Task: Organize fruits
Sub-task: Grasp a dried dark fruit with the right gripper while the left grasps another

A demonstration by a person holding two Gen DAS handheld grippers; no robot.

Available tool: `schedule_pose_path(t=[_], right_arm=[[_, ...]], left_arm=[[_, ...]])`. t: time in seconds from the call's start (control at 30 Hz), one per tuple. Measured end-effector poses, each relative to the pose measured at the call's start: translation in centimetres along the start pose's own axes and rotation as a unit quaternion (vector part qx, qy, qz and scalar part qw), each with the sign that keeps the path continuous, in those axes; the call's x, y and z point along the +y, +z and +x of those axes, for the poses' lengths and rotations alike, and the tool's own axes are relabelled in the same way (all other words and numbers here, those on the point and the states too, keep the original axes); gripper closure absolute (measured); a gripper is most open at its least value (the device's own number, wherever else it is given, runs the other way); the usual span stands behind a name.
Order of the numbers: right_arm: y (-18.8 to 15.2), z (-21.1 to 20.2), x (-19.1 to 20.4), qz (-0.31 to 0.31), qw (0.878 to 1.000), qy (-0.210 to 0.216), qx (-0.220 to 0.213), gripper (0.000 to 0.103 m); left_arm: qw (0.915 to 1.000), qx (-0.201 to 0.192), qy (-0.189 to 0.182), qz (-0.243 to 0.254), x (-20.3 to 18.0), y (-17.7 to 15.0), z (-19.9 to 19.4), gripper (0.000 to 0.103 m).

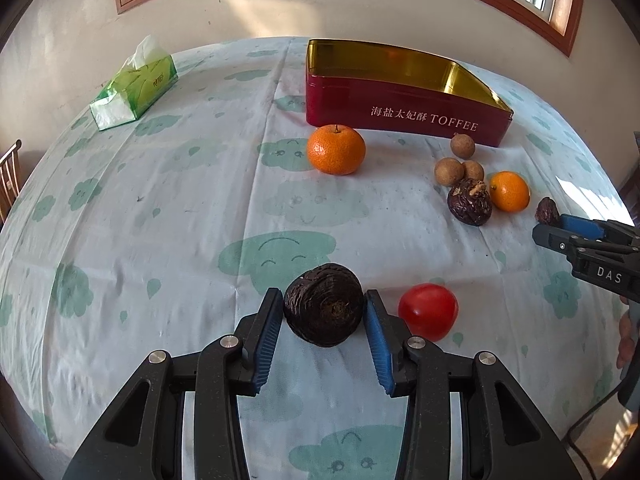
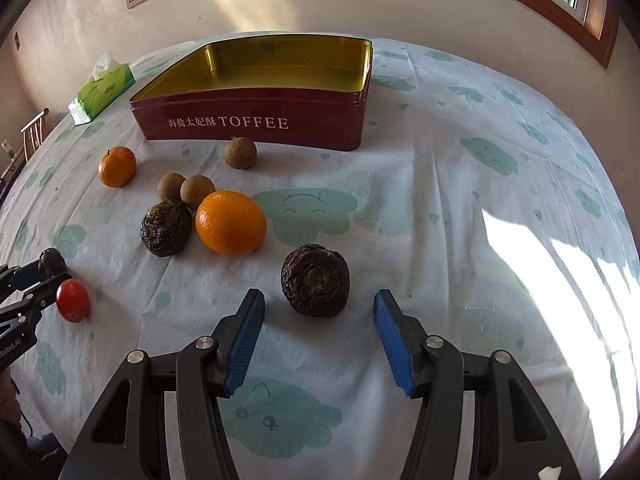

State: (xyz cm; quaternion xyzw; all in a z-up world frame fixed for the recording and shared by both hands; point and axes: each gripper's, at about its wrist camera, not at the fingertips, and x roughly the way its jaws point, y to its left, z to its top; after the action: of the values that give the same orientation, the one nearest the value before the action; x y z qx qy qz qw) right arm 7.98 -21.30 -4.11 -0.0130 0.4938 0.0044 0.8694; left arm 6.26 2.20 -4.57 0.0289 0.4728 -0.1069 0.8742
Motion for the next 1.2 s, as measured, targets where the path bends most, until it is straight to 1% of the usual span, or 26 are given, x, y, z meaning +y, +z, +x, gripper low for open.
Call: schedule_pose_path(t=[0.13, 0.17, 0.3, 0.43, 0.5, 0.83, 1.2], right_arm=[[0.6, 0.3, -0.1, 0.002, 1.000, -0.002, -0.002, 0.054], [0.6, 0.4, -0.1, 0.003, 1.000, -0.003, -0.003, 0.058], [0.8, 0.4, 0.0, 0.001, 1.000, -0.004, -0.006, 0.065], [0.7, 0.4, 0.1, -0.003, 1.000, -0.002, -0.008, 0.068], [0.7, 0.4, 0.2, -0.005, 1.000, 0.000, -0.009, 0.071], [0.7, 0.3, 0.4, -0.006, 1.000, -0.001, -0.009, 0.073], [0.8, 0.3, 0.3, -0.010, 1.000, -0.002, -0.006, 0.073]], left_arm=[[1.0000, -0.006, -0.004, 0.005, 0.1, -0.1, 0.0, 0.060], [0.9999, -0.007, -0.004, 0.007, 0.1, -0.1, 0.0, 0.060], [0.9998, -0.014, 0.001, 0.012, -0.1, -0.4, 0.0, 0.060], [0.9998, -0.019, 0.005, 0.011, -0.3, -0.6, -0.1, 0.063], [0.9998, -0.019, 0.006, 0.010, -0.2, -0.5, -0.2, 0.065], [0.9999, -0.014, 0.000, 0.005, 0.0, -0.3, -0.1, 0.065], [0.9998, -0.019, 0.000, 0.012, -0.4, 0.9, -0.2, 0.065]])
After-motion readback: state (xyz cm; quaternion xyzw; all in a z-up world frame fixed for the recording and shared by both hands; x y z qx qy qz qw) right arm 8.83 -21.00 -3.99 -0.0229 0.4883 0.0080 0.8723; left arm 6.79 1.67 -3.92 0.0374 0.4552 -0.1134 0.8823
